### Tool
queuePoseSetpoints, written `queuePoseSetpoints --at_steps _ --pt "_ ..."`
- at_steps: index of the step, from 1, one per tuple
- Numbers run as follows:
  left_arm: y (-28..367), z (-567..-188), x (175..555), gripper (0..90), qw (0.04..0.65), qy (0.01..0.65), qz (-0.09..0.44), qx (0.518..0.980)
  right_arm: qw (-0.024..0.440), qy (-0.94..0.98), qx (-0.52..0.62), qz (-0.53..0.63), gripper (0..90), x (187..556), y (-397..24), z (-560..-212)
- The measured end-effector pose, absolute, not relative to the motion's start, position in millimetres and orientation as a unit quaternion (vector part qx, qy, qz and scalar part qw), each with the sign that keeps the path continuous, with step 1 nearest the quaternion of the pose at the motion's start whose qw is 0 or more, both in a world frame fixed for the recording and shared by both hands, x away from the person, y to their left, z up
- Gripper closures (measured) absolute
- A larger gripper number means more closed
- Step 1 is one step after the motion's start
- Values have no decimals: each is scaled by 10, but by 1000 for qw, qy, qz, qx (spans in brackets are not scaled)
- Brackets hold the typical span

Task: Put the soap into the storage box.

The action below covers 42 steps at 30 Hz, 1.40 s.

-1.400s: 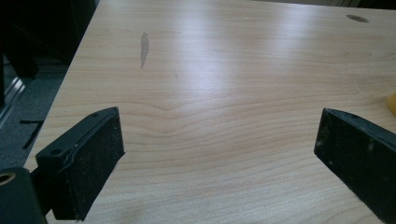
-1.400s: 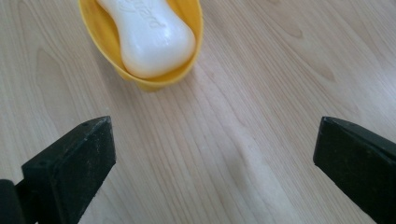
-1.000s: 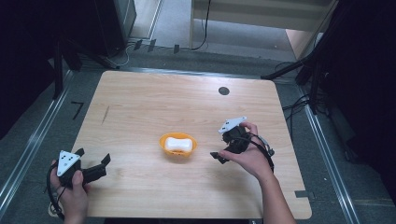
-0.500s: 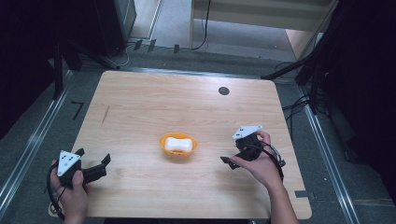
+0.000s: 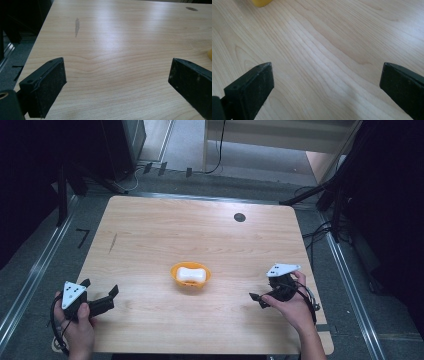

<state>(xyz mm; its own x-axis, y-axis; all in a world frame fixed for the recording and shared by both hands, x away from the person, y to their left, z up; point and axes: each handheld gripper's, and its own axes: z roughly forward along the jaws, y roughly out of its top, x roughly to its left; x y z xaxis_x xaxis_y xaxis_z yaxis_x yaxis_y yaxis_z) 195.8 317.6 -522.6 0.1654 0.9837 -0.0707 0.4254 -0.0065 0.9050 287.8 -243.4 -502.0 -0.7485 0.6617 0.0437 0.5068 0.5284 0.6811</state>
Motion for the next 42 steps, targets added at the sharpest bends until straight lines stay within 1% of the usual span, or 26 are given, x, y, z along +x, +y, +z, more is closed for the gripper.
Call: queuePoseSetpoints --at_steps 17,21,24,42 --pt "3165 -5226 1951 18 429 556 328 632 125 839 369 379 0 2653 -2873 -5136" --pt "3166 -5226 1952 18 429 556 327 632 127 831 385 381 0 2597 -2983 -5171" --pt "3163 -5227 1953 18 428 556 328 632 142 825 399 375 0 2533 -3096 -5225" --pt "3169 -5225 1953 18 429 557 325 633 160 779 467 388 0 2215 -3645 -5373"
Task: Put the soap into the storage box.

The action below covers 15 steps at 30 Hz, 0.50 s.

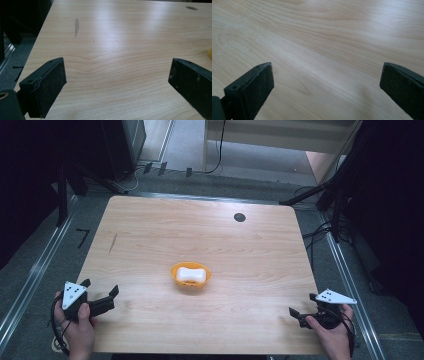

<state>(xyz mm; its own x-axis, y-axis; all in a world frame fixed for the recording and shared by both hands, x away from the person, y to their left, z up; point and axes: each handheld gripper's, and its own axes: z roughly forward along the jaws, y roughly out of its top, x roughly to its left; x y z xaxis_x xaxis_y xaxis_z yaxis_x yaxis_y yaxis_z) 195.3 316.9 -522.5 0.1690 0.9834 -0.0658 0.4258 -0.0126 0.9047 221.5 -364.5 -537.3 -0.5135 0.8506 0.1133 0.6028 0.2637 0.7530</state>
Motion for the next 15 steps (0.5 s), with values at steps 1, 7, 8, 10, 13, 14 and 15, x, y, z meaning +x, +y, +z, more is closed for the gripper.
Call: queuePoseSetpoints --at_steps 1,7,8,10,13,14,15 --pt "3169 -5225 1953 18 429 557 325 633 160 779 467 388 0 2215 -3645 -5373" --pt "3174 -5226 1952 18 431 557 325 631 171 757 488 399 0 2103 -3828 -5402" --pt "3175 -5226 1951 18 431 557 325 631 173 755 489 400 0 2091 -3846 -5405" --pt "3175 -5225 1950 18 431 557 325 631 178 750 495 401 0 2057 -3896 -5408" --pt "3175 -5226 1950 18 431 557 326 630 182 744 501 403 0 2024 -3948 -5412" --pt "3176 -5225 1950 18 431 557 326 631 183 738 507 405 0 1995 -3987 -5421" --pt "3175 -5226 1951 18 431 557 326 630 184 735 510 408 0 1988 -3994 -5428"
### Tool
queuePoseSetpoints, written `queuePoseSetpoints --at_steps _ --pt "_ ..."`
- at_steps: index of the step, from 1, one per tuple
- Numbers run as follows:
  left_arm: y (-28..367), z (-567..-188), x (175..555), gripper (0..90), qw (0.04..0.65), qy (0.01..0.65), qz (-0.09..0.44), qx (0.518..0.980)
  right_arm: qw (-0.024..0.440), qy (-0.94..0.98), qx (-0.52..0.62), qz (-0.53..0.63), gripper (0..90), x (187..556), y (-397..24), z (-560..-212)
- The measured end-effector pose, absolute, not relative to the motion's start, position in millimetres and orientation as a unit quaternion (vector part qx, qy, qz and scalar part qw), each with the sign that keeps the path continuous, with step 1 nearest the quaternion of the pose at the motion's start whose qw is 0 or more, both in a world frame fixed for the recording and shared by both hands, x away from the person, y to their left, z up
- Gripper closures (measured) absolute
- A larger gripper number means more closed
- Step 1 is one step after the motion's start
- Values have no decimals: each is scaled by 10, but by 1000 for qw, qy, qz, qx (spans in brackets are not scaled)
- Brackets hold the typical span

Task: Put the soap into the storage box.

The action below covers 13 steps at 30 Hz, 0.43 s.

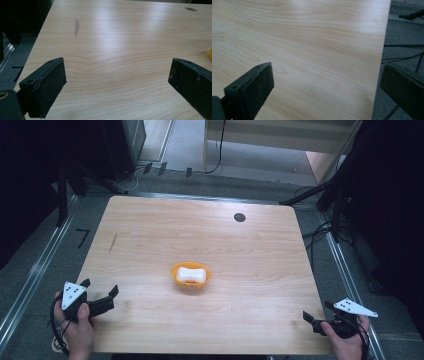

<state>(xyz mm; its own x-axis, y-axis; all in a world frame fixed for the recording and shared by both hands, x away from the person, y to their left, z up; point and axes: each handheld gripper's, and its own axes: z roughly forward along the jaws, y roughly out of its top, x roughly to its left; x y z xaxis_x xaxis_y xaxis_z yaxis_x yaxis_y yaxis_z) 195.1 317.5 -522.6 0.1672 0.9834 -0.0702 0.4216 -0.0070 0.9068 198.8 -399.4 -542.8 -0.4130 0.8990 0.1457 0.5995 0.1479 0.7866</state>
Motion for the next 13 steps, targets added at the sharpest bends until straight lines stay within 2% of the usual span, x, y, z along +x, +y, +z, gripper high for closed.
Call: queuePoseSetpoints --at_steps 13 --pt "3163 -5226 1954 18 428 554 326 635 193 719 517 424 0 1932 -3985 -5512"
